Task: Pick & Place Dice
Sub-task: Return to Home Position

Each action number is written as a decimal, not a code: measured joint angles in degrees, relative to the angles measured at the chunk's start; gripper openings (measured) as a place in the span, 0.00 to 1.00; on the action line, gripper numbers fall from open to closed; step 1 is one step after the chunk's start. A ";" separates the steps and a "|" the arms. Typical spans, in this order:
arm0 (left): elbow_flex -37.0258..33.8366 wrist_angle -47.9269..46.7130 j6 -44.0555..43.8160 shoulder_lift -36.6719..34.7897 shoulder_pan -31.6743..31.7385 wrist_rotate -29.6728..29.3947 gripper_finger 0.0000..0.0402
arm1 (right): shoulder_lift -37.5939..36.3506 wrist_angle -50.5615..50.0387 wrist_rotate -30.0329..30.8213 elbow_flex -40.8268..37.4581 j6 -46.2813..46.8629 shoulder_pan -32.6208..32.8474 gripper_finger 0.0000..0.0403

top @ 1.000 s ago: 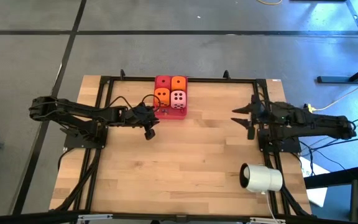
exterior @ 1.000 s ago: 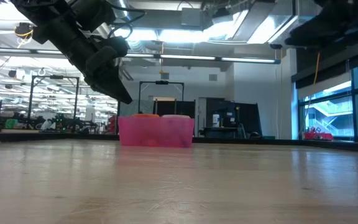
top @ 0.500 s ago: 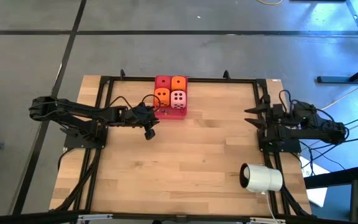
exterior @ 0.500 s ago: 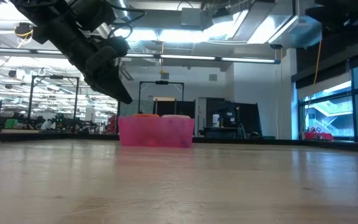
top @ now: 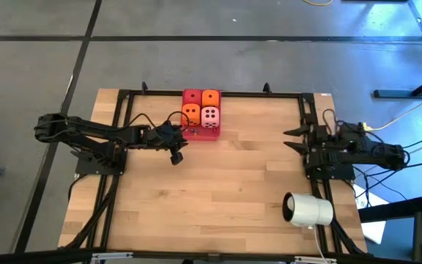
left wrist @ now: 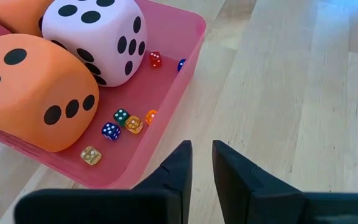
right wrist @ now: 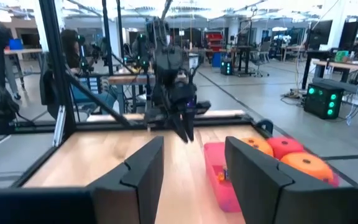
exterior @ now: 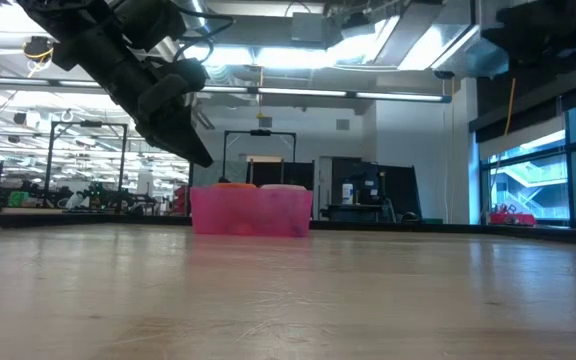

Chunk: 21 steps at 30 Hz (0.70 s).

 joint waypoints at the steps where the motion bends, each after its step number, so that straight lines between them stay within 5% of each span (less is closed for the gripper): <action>1: 0.00 0.00 0.00 0.00 0.00 0.02 0.14 | 0.00 0.78 0.00 -1.24 -0.02 0.00 0.43; 21: -0.04 3.07 -0.05 -0.15 0.00 -0.13 0.14 | 0.02 20.66 -0.22 -18.76 2.84 -0.01 0.43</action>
